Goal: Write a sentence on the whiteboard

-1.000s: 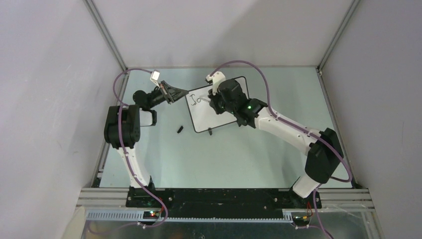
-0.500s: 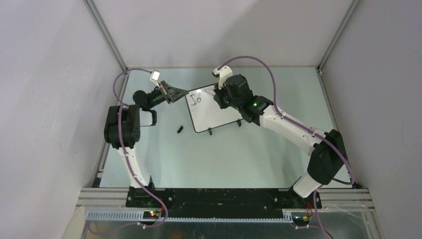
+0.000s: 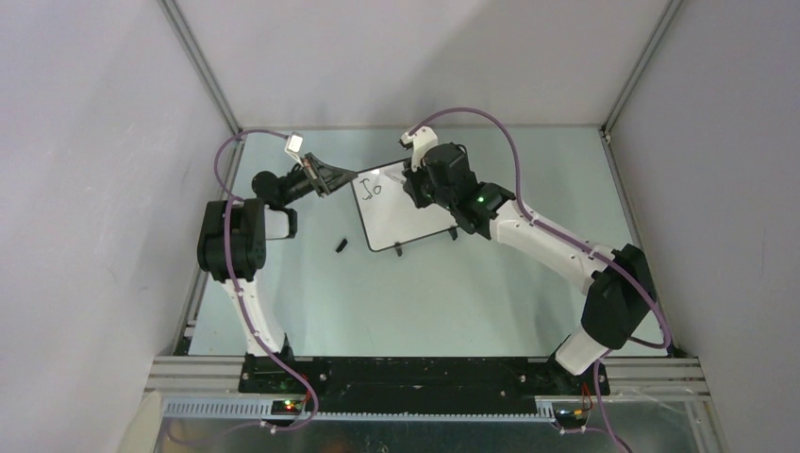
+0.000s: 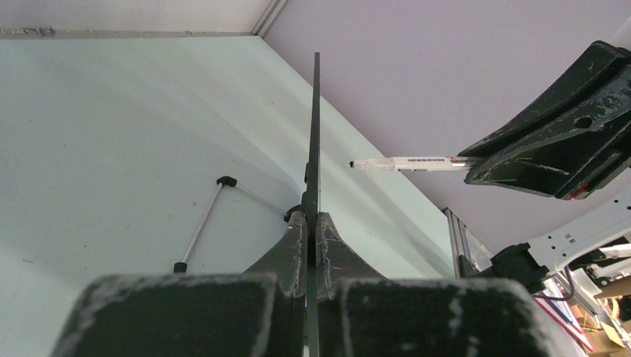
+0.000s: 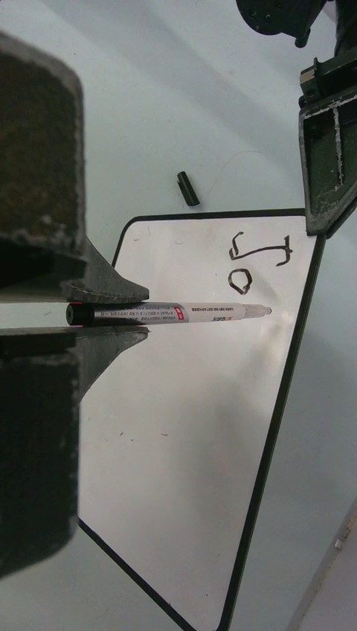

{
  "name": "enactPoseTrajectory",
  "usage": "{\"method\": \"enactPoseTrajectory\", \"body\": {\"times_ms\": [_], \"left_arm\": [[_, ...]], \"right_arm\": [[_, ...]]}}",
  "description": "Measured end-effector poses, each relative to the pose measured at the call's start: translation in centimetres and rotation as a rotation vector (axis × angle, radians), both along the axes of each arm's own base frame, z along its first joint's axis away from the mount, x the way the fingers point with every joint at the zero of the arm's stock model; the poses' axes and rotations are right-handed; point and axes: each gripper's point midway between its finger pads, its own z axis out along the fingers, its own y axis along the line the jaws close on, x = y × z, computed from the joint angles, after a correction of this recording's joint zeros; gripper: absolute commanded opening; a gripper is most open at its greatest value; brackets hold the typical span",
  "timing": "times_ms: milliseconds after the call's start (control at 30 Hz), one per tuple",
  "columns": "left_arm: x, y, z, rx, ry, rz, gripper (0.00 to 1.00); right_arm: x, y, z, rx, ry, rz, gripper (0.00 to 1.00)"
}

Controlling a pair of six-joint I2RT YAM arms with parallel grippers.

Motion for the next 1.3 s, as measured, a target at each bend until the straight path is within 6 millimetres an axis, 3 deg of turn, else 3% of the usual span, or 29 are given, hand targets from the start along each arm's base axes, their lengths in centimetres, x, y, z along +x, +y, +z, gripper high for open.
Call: {"method": "enactPoseTrajectory", "body": {"times_ms": [933, 1300], "left_arm": [[0.0, 0.0, 0.0, 0.0, -0.004, 0.0, 0.0], [0.0, 0.0, 0.0, 0.0, -0.003, 0.0, 0.0]], "right_arm": [[-0.5, 1.0, -3.6, -0.073, 0.058, 0.019, 0.0], [-0.4, 1.2, -3.4, -0.086, 0.066, 0.019, 0.0]]}}
